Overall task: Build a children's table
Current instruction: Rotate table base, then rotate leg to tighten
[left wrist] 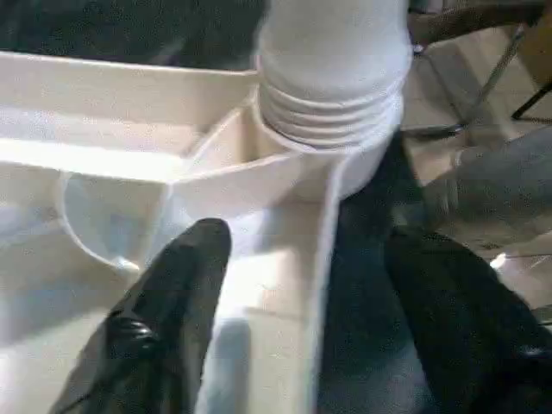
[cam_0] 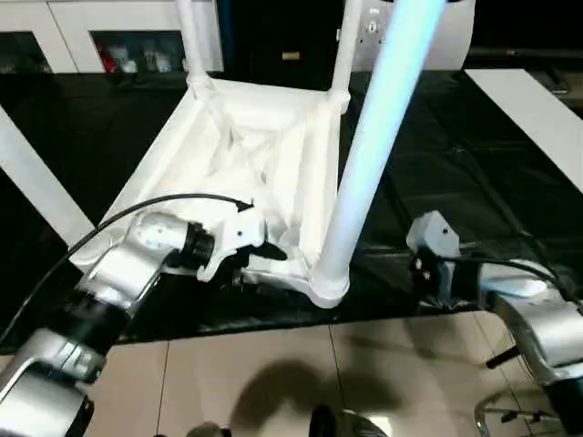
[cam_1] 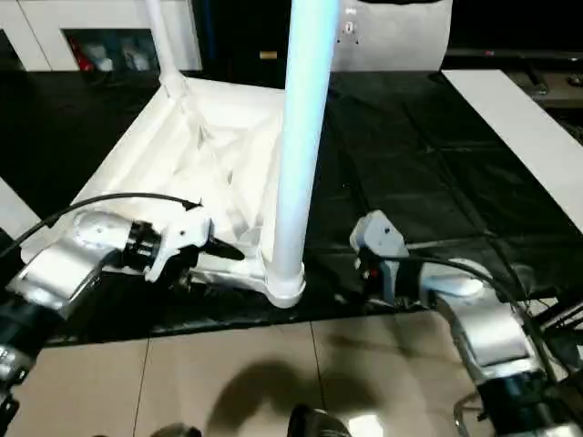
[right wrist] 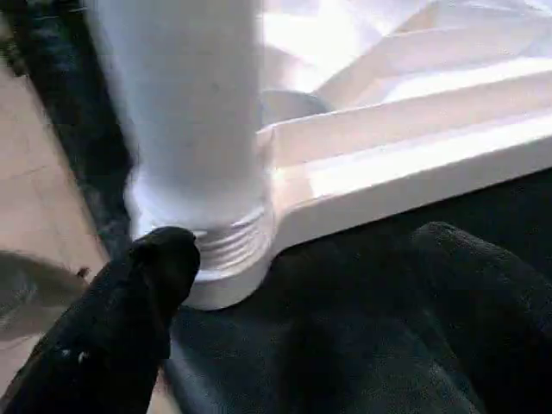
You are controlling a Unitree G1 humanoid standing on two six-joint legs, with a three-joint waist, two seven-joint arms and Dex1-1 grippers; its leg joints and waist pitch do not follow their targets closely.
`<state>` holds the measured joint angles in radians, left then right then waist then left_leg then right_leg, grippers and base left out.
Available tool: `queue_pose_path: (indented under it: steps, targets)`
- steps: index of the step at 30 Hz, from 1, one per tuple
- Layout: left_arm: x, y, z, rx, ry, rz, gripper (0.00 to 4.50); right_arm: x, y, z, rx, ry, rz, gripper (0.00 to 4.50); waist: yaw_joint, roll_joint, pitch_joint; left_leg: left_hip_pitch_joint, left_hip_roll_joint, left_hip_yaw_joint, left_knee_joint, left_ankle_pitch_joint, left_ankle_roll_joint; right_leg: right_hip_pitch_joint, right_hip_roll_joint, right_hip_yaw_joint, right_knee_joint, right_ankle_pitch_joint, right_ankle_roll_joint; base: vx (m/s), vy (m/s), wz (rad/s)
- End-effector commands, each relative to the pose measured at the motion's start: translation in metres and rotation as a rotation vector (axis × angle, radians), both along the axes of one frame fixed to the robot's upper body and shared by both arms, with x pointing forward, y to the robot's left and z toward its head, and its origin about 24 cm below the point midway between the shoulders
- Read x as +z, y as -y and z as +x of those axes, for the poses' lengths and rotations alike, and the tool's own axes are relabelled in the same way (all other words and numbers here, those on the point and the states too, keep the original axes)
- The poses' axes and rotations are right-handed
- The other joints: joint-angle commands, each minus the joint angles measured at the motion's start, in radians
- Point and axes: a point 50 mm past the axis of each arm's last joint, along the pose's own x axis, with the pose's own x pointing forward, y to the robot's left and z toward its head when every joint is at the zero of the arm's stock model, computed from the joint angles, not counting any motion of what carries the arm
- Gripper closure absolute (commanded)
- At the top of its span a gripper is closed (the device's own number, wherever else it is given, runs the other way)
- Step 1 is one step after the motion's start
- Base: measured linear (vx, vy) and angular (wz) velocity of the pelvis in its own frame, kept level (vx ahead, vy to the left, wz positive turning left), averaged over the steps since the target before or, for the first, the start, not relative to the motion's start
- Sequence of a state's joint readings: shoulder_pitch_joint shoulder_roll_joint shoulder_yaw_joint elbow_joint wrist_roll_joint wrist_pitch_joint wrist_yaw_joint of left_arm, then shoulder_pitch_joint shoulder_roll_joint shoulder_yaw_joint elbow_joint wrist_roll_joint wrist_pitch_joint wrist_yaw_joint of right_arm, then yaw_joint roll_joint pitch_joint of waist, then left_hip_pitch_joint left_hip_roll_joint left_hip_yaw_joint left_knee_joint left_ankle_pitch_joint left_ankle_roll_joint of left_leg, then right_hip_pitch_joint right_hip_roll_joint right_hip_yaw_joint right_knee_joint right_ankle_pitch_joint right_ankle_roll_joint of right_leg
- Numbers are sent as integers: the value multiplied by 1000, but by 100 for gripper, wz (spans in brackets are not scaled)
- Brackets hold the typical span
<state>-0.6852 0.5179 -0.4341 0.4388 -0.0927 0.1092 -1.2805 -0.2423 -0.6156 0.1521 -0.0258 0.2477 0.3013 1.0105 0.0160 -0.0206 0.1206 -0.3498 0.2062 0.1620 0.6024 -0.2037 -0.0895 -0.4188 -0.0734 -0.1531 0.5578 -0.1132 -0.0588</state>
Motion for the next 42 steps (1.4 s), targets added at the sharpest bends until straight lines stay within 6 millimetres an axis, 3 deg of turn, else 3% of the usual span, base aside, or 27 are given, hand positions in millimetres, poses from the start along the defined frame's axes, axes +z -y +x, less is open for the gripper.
queue_pose_path:
  steps: [1, 4, 9, 19, 21, 23, 35, 41, 42]
  targets:
    - [1, 3, 5, -27, 21, 23, 162, 3, -3, -8, 64, -39, 7, 0, 9, 1, -98, -1, 4, 2, -57, -145, 100, 76, -60, 51, -95, -536, 15, 0, 0, 0]
    - [-1, 4, 10, -55, 13, 38, 187, 5, -2, -13, 95, -72, 19, 0, 14, -4, -98, -9, 0, 0, -56, -140, 99, 81, -57, 44, -96, -537, 33, 0, 0, 0]
    - [-1, 3, 15, -68, 4, 41, 227, 6, -2, -17, 120, -96, 17, 0, 21, -3, -97, -4, -3, 3, -55, -146, 96, 76, -55, 38, -106, -560, 54, 0, 0, 0]
    - [-5, 3, 19, -104, -5, 46, 305, 7, -3, -19, 122, -108, 11, 0, 28, -1, -101, -6, 12, -5, -62, -125, 97, 85, -67, 41, -95, -487, 0, 0, 0, 0]
    - [-6, 4, 19, -114, -11, 44, 313, 6, -3, -19, 124, -112, 10, 0, 29, -4, -101, -7, 13, -5, -63, -116, 102, 85, -68, 43, -91, -468, -13, 0, 0, 0]
    - [-7, 5, 19, -124, -15, 51, 349, 6, -3, -19, 124, -113, 10, 0, 31, -4, -100, -5, 14, -4, -63, -114, 103, 85, -71, 46, -89, -464, -23, 0, 0, 0]
    - [-11, 7, 19, -147, -20, 55, 444, 6, -5, -19, 123, -114, 9, 0, 39, -3, -97, 0, 15, -3, -65, -124, 96, 85, -73, 46, -94, -492, -24, 0, 0, 0]
    - [-12, 6, 19, -122, -28, 30, 444, 6, -5, -15, 101, -85, 5, 0, 40, -4, -100, -2, 16, -3, -65, -113, 99, 86, -73, 48, -89, -463, -30, 0, 0, 0]
    - [-13, 5, 20, -104, -29, 22, 444, 7, -5, -13, 90, -77, 6, 0, 42, 5, -98, -2, 16, -4, -66, -112, 98, 85, -74, 48, -88, -458, -34, 0, 0, 0]
